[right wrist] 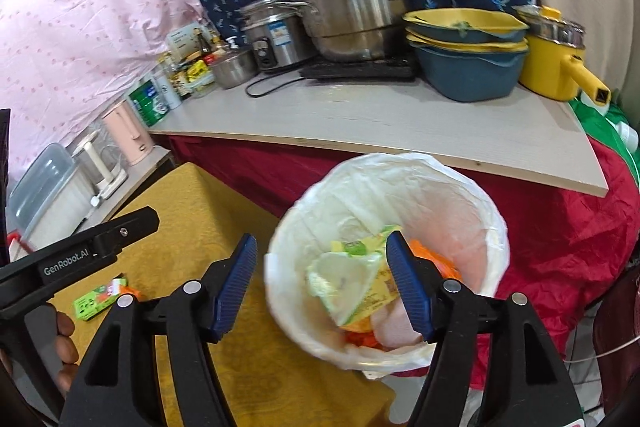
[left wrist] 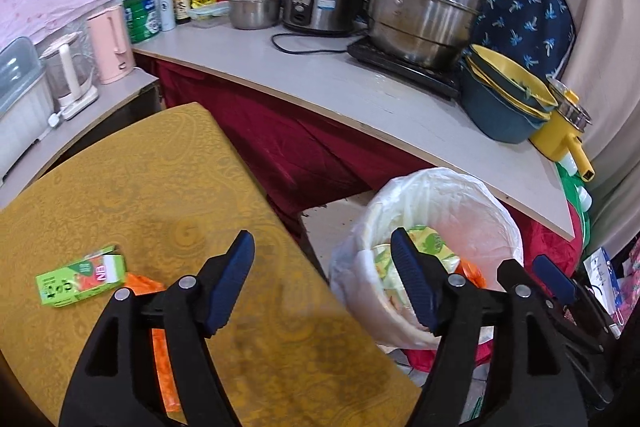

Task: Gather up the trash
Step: 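Withdraw both open grippers from the bin back over the table, then grasp the orange wrapper with the right gripper while the left gripper grasps the green wasabi box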

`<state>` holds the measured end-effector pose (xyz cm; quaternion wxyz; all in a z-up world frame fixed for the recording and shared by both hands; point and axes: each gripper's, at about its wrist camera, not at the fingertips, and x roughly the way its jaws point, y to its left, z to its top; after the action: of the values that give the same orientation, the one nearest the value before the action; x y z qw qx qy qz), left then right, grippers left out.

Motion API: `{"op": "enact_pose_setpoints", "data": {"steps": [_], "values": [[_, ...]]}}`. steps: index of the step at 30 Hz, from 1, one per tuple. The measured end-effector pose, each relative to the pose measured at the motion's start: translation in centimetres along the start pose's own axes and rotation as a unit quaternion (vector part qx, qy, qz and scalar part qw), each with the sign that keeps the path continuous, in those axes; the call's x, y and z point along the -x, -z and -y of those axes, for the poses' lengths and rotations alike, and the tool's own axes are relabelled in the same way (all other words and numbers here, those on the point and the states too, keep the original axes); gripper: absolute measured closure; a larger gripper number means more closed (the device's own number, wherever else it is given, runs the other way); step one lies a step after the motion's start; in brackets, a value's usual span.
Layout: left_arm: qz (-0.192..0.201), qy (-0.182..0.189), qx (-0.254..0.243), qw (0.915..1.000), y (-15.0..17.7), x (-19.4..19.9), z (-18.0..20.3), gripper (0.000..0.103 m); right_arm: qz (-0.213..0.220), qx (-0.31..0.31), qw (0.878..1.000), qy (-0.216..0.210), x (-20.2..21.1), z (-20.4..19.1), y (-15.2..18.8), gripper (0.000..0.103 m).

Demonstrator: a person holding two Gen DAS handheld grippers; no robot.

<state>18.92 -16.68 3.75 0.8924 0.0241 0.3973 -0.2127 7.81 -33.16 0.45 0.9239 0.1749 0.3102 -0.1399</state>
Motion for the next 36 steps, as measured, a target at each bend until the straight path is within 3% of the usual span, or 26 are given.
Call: {"op": "enact_pose_setpoints", "data": {"steps": [12, 23, 30, 36], "values": [[0.019, -0.073, 0.053, 0.9958, 2.6, 4.7, -10.8, 0.032, -0.027, 0.065, 0.996, -0.063, 0.0, -10.5, 2.7, 0.036], [-0.001, -0.146, 0.074, 0.9865, 7.7, 6.8, -21.8, 0.026, -0.097, 0.12, 0.982, -0.111, -2.4, -19.4, 9.3, 0.033], [-0.014, -0.157, 0.041, 0.9867, 9.7, 6.7, -26.5, 0.024, -0.139, 0.135, 0.975, -0.109, -4.8, -22.6, 13.2, 0.033], [-0.016, -0.121, 0.001, 0.9926, 10.2, 4.6, -28.9, 0.016, -0.172, 0.123, 0.973, -0.093, -7.6, -23.2, 14.7, 0.033]]}}
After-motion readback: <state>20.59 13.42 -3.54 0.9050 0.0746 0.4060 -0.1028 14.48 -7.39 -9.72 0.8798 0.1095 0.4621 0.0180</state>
